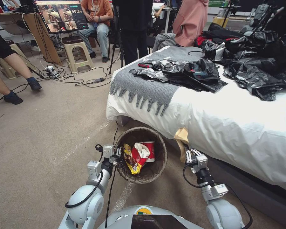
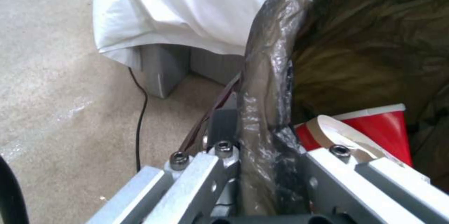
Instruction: Pick up the trash bin, then pick up the garbage from the floor and place it into the trash bin.
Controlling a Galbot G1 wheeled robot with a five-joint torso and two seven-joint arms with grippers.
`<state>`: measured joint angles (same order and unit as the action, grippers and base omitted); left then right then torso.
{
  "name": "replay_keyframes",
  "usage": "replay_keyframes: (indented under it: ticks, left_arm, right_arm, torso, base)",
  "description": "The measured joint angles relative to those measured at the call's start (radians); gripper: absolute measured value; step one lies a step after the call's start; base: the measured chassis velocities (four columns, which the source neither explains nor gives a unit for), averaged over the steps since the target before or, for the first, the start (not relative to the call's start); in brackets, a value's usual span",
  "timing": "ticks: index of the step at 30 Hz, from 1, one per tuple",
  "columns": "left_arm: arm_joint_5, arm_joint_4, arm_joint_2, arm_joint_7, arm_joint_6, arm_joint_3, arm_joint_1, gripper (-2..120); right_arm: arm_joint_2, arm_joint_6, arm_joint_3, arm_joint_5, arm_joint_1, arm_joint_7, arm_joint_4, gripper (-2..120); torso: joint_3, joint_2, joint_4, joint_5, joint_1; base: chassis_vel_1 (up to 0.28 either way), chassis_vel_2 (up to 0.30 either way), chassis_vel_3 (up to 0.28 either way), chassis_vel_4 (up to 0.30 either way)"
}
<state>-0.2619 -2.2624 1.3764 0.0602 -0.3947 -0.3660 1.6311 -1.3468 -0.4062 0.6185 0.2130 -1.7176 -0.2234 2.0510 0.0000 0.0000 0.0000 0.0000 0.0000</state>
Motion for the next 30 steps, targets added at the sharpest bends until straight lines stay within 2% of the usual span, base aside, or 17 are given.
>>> replay_keyframes:
  ticks: [1, 7, 9, 11, 16, 30]
  left_arm:
    - [0.0, 0.0, 0.0, 0.0, 0.0, 0.0, 0.0, 0]
    - [0.0, 0.002, 0.0, 0.001, -0.002, 0.003, -0.001, 0]
    - [0.0, 0.002, 0.0, 0.001, -0.002, 0.003, -0.001, 0]
    - [0.0, 0.004, -0.001, 0.001, -0.003, 0.004, -0.001, 0]
    - [0.001, 0.008, 0.001, 0.001, -0.003, 0.008, -0.001, 0]
    - [0.007, 0.011, 0.003, 0.001, -0.005, 0.019, -0.001, 0]
  right_arm:
    - [0.0, 0.0, 0.0, 0.0, 0.0, 0.0, 0.0, 0]
    - [0.014, -0.052, -0.041, 0.19, -0.006, -0.182, 0.122, 0]
    - [0.02, -0.052, -0.051, 0.217, -0.005, -0.212, 0.133, 0]
    - [0.036, -0.042, -0.075, 0.266, 0.006, -0.289, 0.158, 0]
    - [0.065, 0.011, -0.121, 0.286, 0.009, -0.335, 0.187, 0]
    - [0.086, 0.027, -0.188, 0.235, -0.008, -0.336, 0.128, 0]
  torso:
    - [0.0, 0.0, 0.0, 0.0, 0.0]
    - [0.0, 0.0, -0.0001, -0.0001, 0.0]
    - [0.0, 0.0, 0.0, 0.0001, 0.0]
    - [0.0, 0.0, 0.0, 0.0, 0.0]
    - [0.0, 0.0, 0.0, 0.0001, 0.0]
    - [0.0, 0.0, -0.0001, 0.0, 0.0]
  base:
    - [0.0, 0.0, 0.0, 0.0]
    - [0.0, 0.0, 0.0, 0.0]
    - [0.0, 0.0, 0.0, 0.0]
    - [0.0, 0.0, 0.0, 0.0]
    - [0.0, 0.0, 0.0, 0.0]
    - [0.0, 0.0, 0.0, 0.0]
